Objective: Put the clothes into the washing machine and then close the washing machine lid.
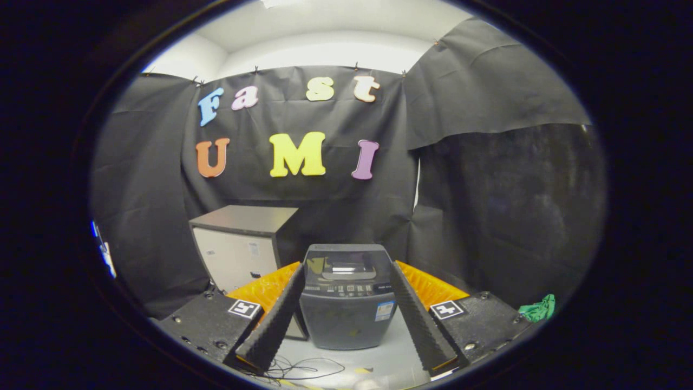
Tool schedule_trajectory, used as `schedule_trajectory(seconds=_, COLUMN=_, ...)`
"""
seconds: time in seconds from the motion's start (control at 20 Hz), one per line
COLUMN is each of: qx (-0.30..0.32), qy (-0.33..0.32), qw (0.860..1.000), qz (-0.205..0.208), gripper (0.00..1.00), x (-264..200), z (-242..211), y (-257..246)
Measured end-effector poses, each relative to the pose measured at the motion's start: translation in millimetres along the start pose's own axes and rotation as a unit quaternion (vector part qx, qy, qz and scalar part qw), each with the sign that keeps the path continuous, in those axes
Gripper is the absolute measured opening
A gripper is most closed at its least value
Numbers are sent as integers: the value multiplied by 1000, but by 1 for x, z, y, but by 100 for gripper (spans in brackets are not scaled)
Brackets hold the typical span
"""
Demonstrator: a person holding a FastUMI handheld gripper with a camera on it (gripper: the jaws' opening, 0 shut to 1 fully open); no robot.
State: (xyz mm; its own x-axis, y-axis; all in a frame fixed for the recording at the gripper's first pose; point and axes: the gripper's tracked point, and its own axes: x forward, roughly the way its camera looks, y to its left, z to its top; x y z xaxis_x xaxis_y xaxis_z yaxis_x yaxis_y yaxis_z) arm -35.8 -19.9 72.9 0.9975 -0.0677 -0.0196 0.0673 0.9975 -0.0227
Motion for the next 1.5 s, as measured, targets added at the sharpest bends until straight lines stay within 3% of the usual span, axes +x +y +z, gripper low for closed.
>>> schedule_trajectory(seconds=0.4, qx=10, qy=4, qw=1000, qz=4, gripper=99, x=-26, z=-6, y=7)
schedule_trajectory(seconds=1.5, qx=15, qy=14, qw=1000, qz=12, gripper=99, x=-37, z=-18, y=19)
